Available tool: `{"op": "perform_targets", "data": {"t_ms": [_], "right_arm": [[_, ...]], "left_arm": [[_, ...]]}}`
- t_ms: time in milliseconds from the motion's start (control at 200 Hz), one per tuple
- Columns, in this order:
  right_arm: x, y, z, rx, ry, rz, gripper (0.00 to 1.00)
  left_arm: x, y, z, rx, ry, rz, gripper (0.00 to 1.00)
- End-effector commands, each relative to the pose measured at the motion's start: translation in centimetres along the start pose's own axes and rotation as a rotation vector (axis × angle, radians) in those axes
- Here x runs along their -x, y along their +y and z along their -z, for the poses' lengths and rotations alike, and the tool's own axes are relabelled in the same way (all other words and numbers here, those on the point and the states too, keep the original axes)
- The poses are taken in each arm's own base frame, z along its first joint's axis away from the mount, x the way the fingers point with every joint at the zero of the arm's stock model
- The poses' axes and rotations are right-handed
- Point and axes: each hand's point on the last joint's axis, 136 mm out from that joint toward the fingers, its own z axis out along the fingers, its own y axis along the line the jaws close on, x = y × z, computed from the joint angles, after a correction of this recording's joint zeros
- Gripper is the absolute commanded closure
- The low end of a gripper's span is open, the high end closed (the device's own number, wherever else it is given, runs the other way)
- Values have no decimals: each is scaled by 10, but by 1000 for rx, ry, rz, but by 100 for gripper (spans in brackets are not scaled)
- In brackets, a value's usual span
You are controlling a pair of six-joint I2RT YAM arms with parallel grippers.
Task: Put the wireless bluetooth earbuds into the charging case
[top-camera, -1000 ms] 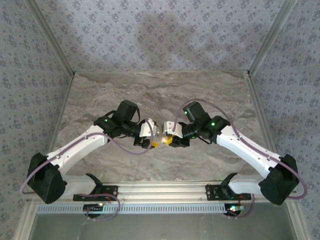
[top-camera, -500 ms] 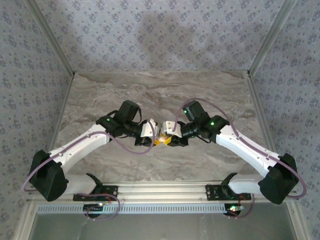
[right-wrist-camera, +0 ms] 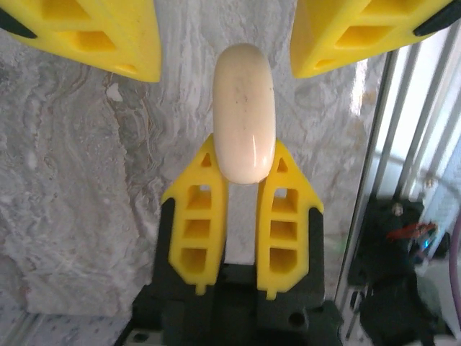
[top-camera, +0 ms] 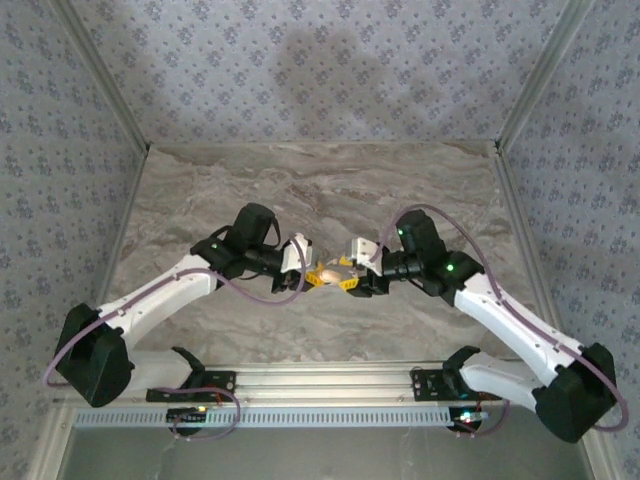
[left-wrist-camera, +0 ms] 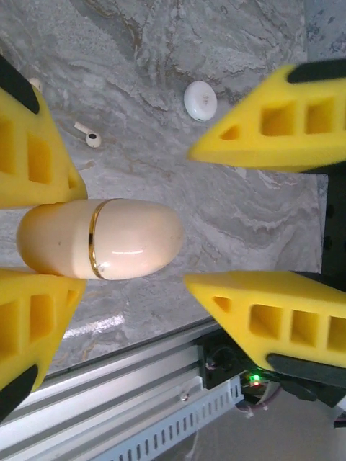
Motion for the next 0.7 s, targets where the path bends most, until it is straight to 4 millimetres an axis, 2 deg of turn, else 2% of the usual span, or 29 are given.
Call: {"op": "perform_targets", "data": {"t_ms": [0,220,355,500,635,695], "right_arm": [[23,-1,6,2,-134,-35,47],[29,-3,4,18,-153,-55,48],[28,-4,2,25,-149,-56,54],[29,-4,1,37,-148,-62,55],[29,-3,2,43,-144,-55,75],[29,-2,3,40,-139,-42,81]], "left_arm": [[27,1,7,-7,-122,-16,80],[33,4,7,-11,-160,1,80],[37,6,8,-2,-175,1,80],[41,7,10,4,-190,0,80],[43,6,11,-1,-195,1,79],[43,7,11,0,-194,2,76]]}}
